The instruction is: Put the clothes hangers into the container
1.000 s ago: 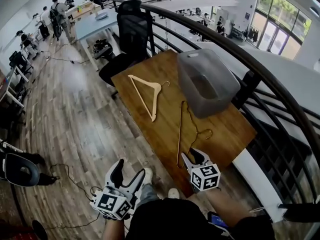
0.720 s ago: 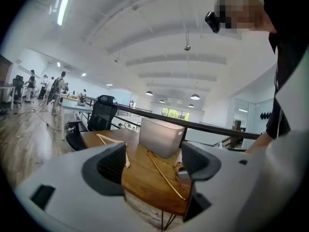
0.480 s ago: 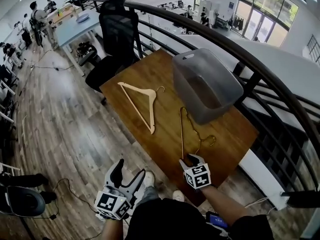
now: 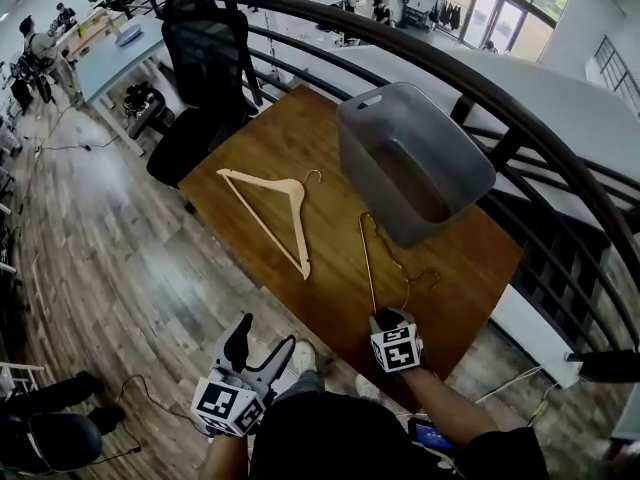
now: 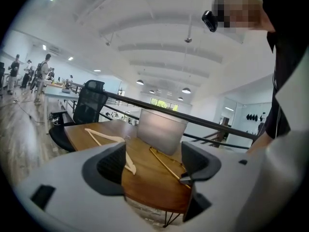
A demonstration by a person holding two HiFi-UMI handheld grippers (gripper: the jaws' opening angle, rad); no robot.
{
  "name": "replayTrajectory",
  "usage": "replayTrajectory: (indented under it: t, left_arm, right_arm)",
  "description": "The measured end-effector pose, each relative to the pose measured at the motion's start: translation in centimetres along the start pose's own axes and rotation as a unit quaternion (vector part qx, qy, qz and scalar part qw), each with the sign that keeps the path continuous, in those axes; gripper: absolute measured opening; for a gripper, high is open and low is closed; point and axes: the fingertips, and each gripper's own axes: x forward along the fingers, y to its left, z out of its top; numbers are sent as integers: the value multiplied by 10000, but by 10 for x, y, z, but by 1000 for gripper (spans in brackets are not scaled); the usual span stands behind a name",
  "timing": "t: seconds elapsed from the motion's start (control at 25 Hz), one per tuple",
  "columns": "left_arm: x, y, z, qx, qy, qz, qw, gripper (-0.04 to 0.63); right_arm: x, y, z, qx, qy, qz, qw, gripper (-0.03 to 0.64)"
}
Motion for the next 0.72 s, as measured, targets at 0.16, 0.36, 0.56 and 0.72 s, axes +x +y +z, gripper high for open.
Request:
replayTrajectory:
  t: [0.16,0.36,0.56,0.72]
  left_arm:
    - [9,6,6,-8,51,-275,9996,350]
    - [18,13,3,-21,157,-594,9981,350]
    - [26,11,1,-34,241,-816,9964,350]
    - [27,13,2,-32,248,-899,9956,350]
  right_arm:
    - [1,1,-2,120,49,-155,9998,132]
    - [1,11,-7,50,344,-255,9991,99]
    - [0,14,-10,453,355,-257,9980,21]
    - [-5,18,-13,294,350,-235,9987,8]
